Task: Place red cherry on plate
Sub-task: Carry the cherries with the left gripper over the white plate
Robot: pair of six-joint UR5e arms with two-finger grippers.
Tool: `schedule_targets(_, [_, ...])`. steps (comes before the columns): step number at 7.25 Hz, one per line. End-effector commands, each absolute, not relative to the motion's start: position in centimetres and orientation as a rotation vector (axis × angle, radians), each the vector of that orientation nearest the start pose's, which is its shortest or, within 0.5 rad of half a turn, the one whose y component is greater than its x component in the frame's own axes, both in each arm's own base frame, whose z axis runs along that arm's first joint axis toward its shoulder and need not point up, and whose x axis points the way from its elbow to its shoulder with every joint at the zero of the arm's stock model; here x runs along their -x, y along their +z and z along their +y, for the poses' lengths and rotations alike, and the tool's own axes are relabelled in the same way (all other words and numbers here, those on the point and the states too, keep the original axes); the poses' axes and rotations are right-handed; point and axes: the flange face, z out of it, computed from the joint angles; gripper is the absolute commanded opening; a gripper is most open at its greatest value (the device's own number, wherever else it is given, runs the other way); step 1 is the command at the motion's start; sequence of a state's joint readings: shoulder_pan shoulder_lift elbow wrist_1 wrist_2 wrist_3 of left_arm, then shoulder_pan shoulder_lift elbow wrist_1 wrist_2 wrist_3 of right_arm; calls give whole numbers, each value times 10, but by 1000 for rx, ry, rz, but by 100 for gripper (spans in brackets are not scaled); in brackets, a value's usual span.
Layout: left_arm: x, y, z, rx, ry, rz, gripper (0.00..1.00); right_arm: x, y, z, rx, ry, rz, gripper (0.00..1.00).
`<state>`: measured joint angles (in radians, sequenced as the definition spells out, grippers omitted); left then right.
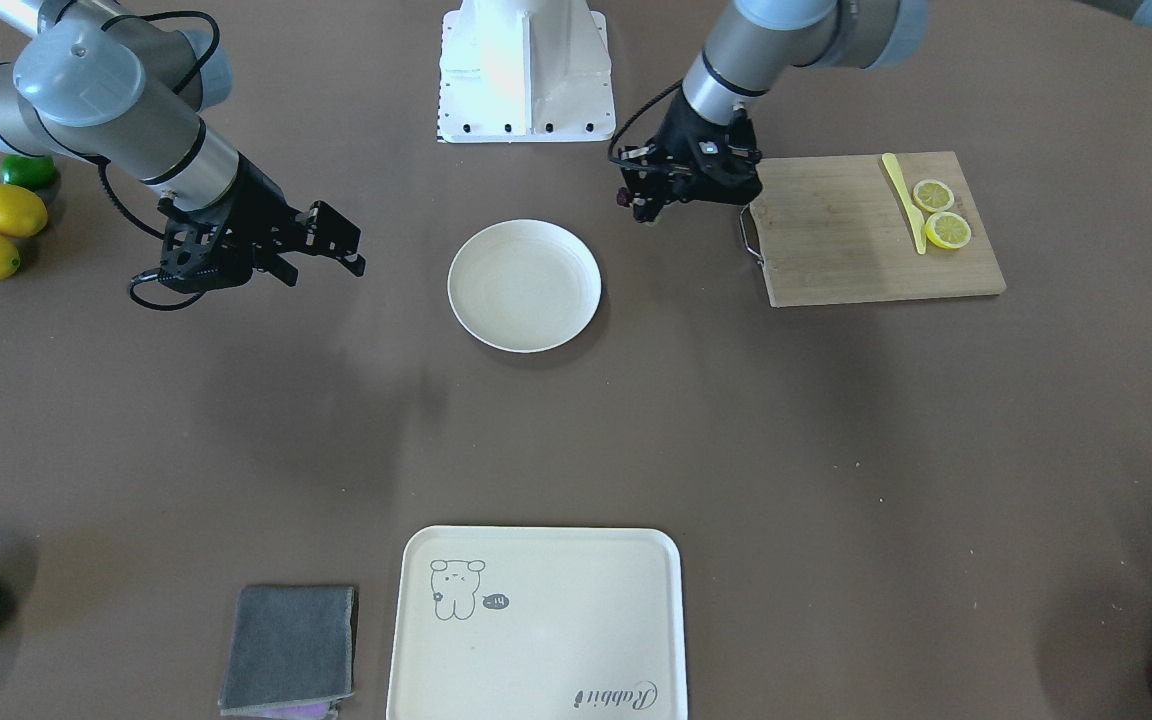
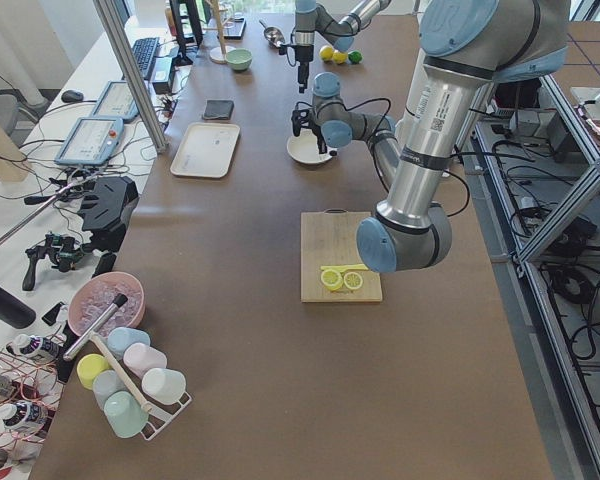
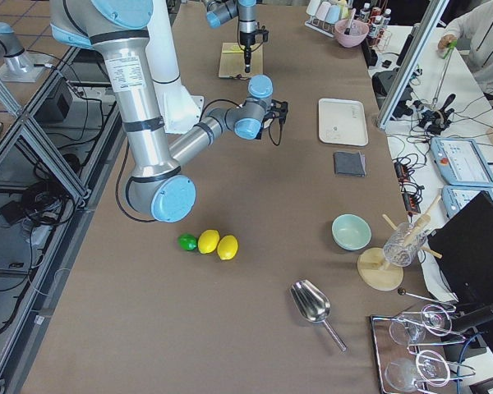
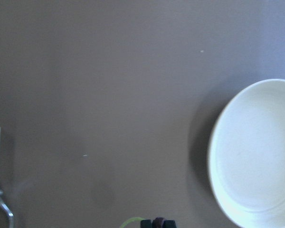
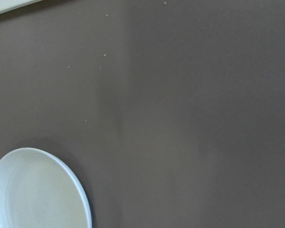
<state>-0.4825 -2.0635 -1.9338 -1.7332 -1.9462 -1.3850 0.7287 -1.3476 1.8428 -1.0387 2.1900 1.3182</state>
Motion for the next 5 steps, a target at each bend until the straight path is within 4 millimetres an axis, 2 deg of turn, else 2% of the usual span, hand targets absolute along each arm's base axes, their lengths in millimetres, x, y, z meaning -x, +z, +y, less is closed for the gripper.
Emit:
schedule_targets(1, [-551,153,-364,-25,-119,1041,0,345,373,-432,20,79,-1112,100])
schedule_targets(2, [-564,152,-368,-26,-116,1048,0,344,375,-432,21,81,-1109,100])
schedule_targets(3, [-575,163,-374,-29,-114,1047,3,344,378,-432,21,86,-1103,100])
schedule_targets(4, [-579,168,-376,-31,-114,1049,44,343,381,-431,21,87,-1099,100])
schedule_targets(5, [-578,167,-377,-38,-115,1050,91,342,379,-431,20,86,-1102,100])
